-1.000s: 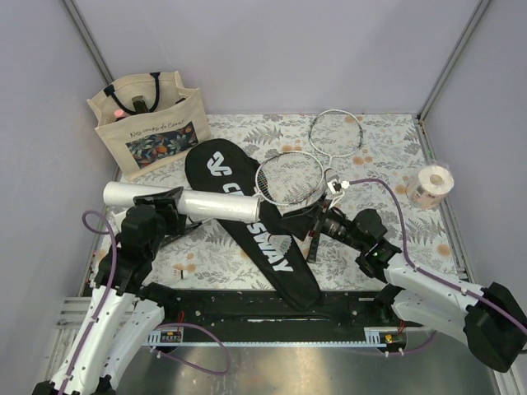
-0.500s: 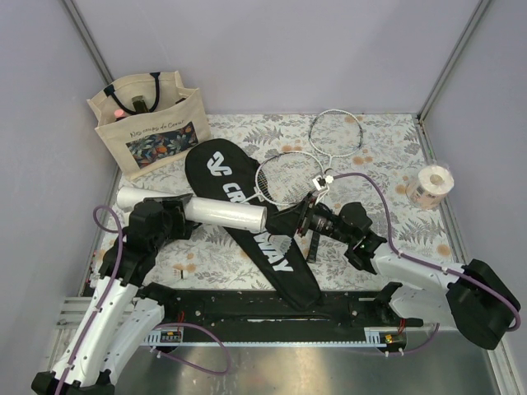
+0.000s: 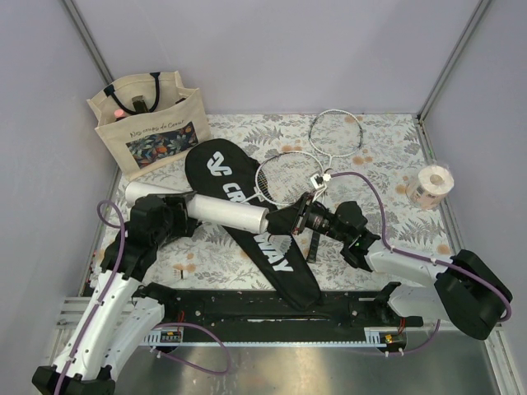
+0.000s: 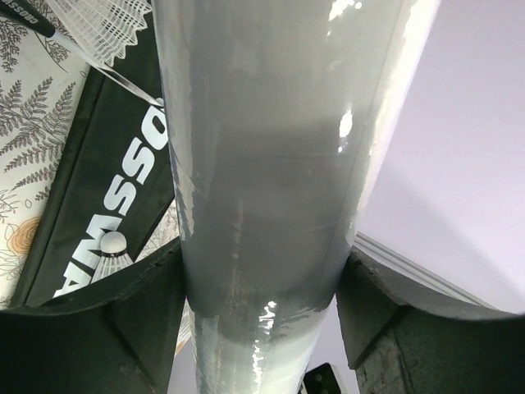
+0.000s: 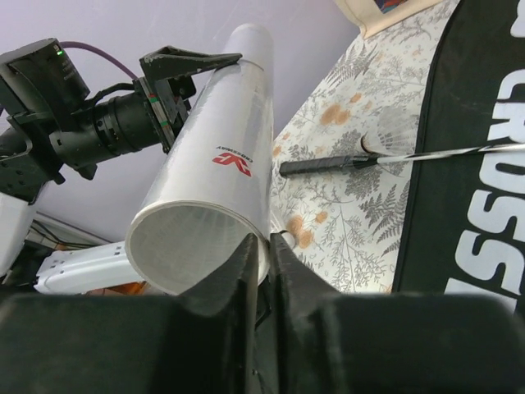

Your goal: Pack up the badminton gear

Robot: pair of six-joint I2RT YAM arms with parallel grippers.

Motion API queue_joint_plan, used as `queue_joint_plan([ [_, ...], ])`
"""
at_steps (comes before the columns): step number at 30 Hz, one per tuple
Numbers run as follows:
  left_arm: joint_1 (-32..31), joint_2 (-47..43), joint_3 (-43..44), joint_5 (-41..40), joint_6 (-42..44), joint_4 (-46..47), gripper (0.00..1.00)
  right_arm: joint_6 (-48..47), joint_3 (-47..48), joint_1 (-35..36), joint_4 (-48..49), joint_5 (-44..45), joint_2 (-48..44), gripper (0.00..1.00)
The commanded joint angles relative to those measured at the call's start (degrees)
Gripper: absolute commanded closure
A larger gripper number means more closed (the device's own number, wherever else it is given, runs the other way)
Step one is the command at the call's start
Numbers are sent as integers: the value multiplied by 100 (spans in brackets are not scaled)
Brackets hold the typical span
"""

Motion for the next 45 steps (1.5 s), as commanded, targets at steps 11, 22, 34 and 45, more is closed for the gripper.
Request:
queue_joint_plan([
  [11,220,-64,424,-753,163,231,49,-25,-267,62,-272,1068,-847,100],
  [22,730,331,355,-218,401,406,50,-192,-372,53,-1531,1754,-1955,100],
  [34,1257,595,389,203,1085,687,47,616,94,35,-4788,4168,-2684,100],
  [45,2030,1526,960,1390,2421,819,46,1645,261,-1106,-7621,4893,-2334,100],
])
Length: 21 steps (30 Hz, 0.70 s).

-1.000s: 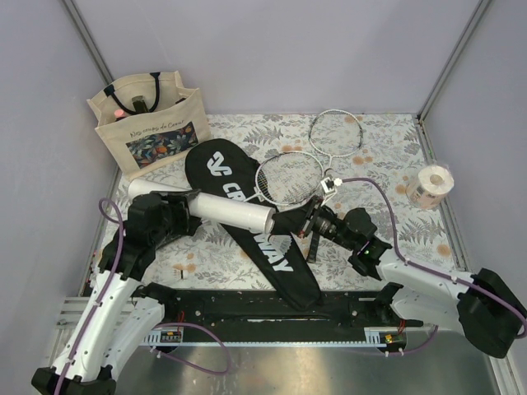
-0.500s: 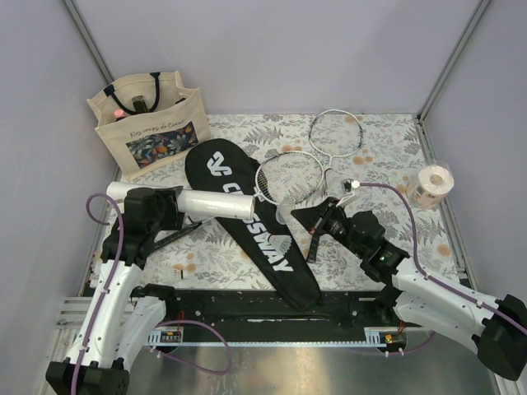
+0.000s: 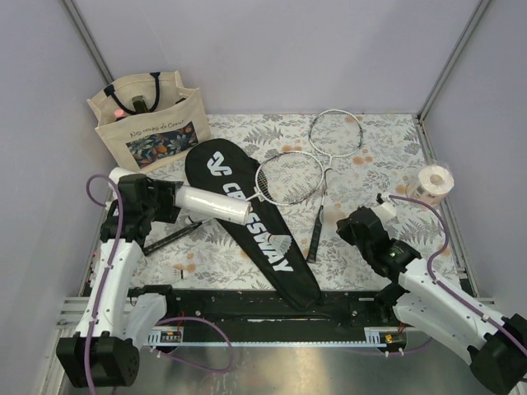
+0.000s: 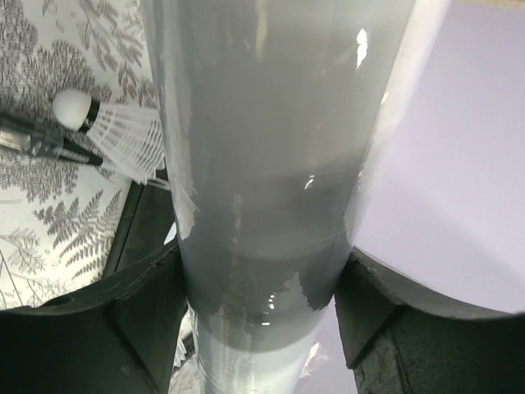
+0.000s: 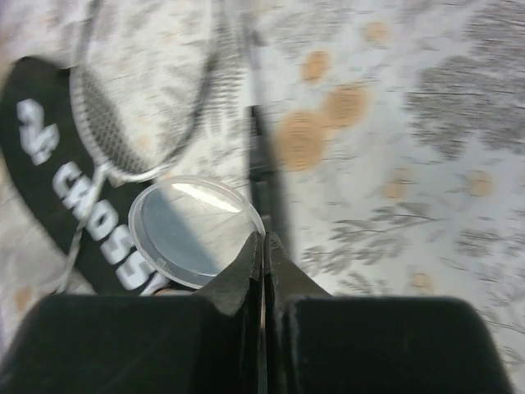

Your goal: Pack up the badminton gear

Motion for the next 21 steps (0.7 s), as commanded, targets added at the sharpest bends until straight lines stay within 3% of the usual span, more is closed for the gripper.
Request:
queue_joint_plan([
  [1,424,318,501,722,800,660,46,458,173,-619,-1082,187,379,100],
  [9,1347,881,221,2407,1354,1942,46,616,-117,-849,-1038,335,845,100],
  [13,1629,1136,28,3217,1267,2426,46,756,-161,-901,-1117,520,1021,86],
  [21,1691,1058,36,3263,1434,2454,46,538,102,-928,-1170,441,1048,82],
])
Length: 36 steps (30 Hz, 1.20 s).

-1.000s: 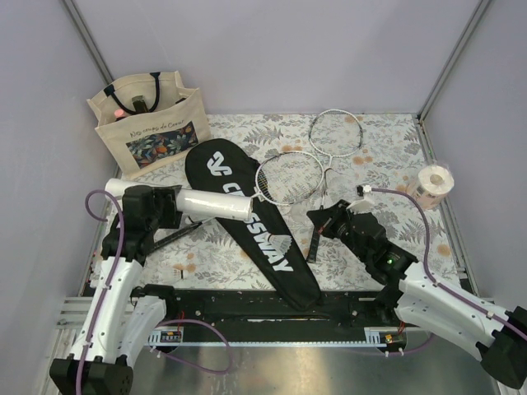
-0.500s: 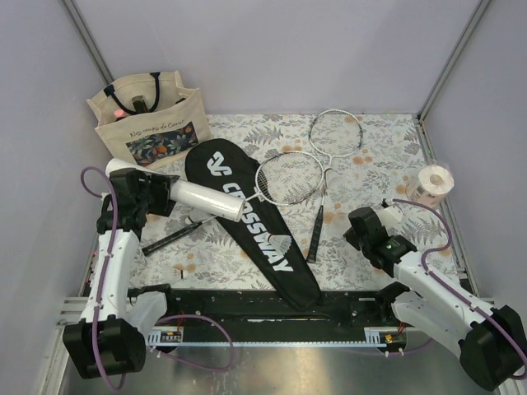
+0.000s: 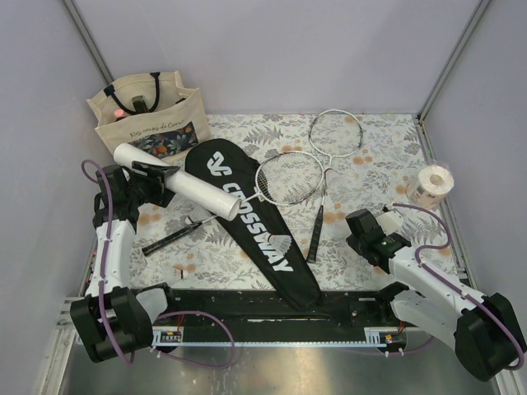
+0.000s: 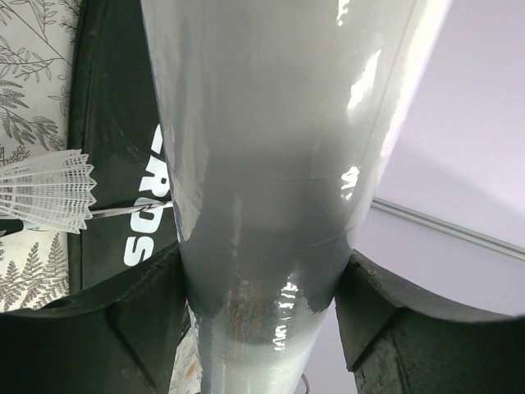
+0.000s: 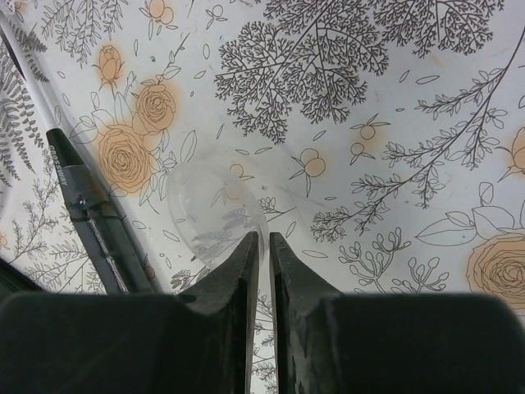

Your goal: Pack up the badminton gear

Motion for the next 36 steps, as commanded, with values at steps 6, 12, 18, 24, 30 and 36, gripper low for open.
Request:
queue_joint_plan([
  [6,45,-535,268,261,212,189,46,-209,508,-39,-437,172,-409,70],
  [12,54,-940,558,-64,380,-357,46,-1216,352,-39,866,-1178,-919,61],
  [18,54,-1353,593,15,-112,-436,46,-2108,-212,-21,3733,-4079,-508,55],
  [24,63,-1871,918,-231,-666,-656,46,-2344,359,548,4253,-4470,573,48],
  [30,63,-2144,1322,-626,-1219,-665,46,-1872,692,1587,5922,-4222,1854,38],
  [36,63,-1942,1849,-592,-1703,-656,46,-1904,1543,2228,7244,-4478,3499,32],
])
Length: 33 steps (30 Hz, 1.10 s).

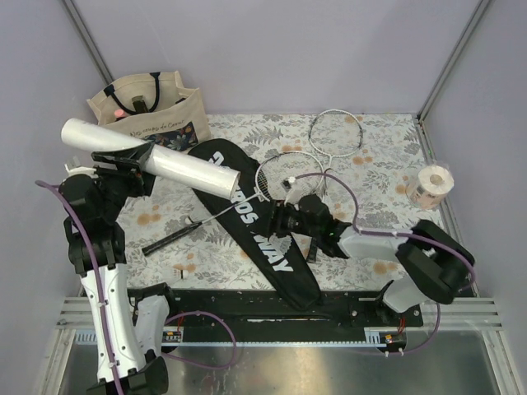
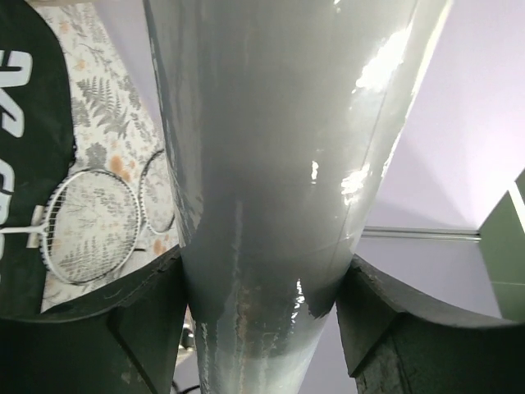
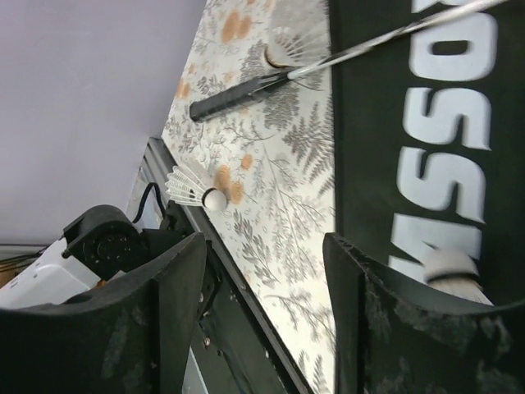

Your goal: Pack up the badminton gear

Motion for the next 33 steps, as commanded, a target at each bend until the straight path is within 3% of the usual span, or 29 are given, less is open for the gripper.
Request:
queue_joint_plan([
  [1,32,147,587,-69,-657,262,46,-243,950,584,1104,-194,971,31],
  [7,32,244,992,-579,-814,191,45,-947,2076,1104,1394,-1028,2343,26],
  [15,32,482,1124,-447,-974,306,45,-1572,3675,1544,411,-1371,3600,25],
  [25,41,481,729,-403,-973,192,45,-2503,5021,1834,-794,-1407,4576,25],
  [33,50,543,500,-508,-719,122,45,-2951,5496,2071,-1111,-1398,4999,25],
])
